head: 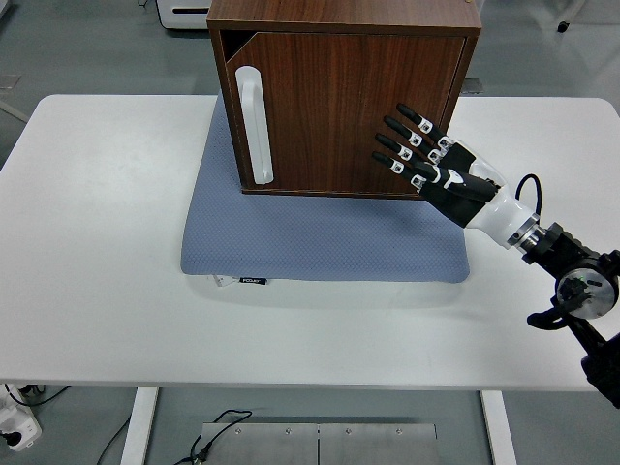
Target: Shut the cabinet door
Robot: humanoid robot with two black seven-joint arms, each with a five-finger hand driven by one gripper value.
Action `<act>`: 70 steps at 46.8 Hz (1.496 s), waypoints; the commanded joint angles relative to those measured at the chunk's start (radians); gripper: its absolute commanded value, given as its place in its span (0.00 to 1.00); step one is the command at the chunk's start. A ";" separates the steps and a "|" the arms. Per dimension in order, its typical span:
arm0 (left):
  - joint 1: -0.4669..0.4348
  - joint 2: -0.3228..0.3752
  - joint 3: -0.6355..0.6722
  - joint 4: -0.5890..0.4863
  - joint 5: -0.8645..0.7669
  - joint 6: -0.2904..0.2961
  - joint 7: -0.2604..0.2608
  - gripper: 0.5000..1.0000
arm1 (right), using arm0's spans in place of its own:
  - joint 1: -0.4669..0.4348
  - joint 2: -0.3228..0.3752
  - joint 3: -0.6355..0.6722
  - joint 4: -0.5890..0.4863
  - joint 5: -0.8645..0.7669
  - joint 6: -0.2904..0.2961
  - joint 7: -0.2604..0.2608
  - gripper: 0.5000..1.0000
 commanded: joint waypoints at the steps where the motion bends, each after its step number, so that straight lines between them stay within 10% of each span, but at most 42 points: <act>1: 0.000 0.000 0.000 0.000 0.000 0.000 0.000 1.00 | -0.026 -0.017 0.020 0.016 0.000 0.000 0.000 1.00; 27: 0.000 0.000 0.000 0.000 0.000 0.000 0.000 1.00 | -0.176 -0.068 0.210 0.068 0.005 0.000 0.000 1.00; 44: 0.000 0.000 0.000 0.000 0.000 -0.001 0.000 1.00 | -0.178 -0.052 0.324 -0.086 0.012 0.000 0.009 1.00; 70: 0.000 0.000 0.000 0.000 0.000 0.000 0.000 1.00 | -0.123 0.104 0.443 -0.219 0.012 -0.062 0.037 1.00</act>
